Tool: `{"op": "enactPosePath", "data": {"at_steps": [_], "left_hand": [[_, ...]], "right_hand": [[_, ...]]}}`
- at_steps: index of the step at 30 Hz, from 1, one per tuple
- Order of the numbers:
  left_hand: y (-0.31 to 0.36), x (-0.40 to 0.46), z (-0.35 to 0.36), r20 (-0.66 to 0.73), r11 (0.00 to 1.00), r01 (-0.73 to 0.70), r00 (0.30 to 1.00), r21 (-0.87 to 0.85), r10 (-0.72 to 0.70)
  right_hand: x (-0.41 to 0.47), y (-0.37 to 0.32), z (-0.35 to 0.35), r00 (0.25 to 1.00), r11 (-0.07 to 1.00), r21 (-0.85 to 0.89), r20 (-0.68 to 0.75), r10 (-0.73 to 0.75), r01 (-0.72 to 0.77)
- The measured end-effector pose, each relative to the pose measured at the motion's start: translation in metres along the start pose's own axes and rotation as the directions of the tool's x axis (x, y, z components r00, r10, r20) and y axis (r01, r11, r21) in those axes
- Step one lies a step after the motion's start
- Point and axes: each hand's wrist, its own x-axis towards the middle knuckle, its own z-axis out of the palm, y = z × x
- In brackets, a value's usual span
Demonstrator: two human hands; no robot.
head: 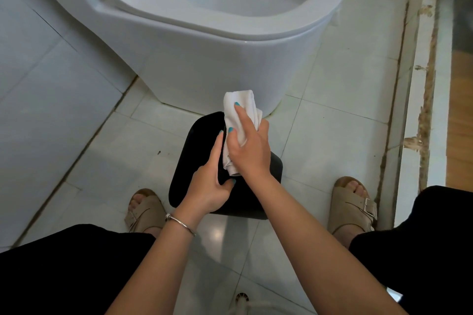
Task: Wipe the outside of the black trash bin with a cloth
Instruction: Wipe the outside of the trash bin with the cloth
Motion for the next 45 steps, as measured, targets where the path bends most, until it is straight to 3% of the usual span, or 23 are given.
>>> {"op": "enactPosePath", "data": {"at_steps": [7,18,25,31,36,41,45], "left_hand": [[-0.006,-0.004,-0.003,-0.025,0.999,0.041,0.999,-0.02,-0.041],[-0.013,-0.003,-0.009,-0.009,0.995,0.036,0.999,-0.097,-0.037],[-0.016,-0.003,-0.006,-0.032,0.998,0.019,0.999,-0.068,-0.021],[-0.02,0.002,-0.003,-0.027,0.998,-0.006,1.0,-0.067,0.004],[-0.026,0.001,-0.007,-0.045,0.995,0.013,0.999,-0.099,-0.018],[-0.028,-0.001,-0.014,-0.068,0.989,0.037,0.997,-0.143,-0.047],[-0.033,-0.003,-0.018,-0.077,0.987,0.052,0.995,-0.152,-0.064]], "right_hand": [[0.009,0.015,0.004,0.997,0.996,-0.064,0.039,0.064,-0.061],[-0.006,0.089,-0.014,0.944,0.935,-0.159,0.038,0.326,-0.317],[-0.01,0.065,-0.011,0.977,0.977,-0.082,0.076,0.201,-0.195],[-0.02,0.017,-0.007,0.99,0.989,0.15,0.141,-0.014,-0.007],[-0.032,0.037,-0.005,0.995,0.987,0.15,0.086,0.051,-0.064],[-0.034,0.079,-0.012,0.971,0.972,0.078,0.117,0.21,-0.219],[-0.025,0.08,-0.021,0.955,0.963,0.091,0.185,0.233,-0.253]]}}
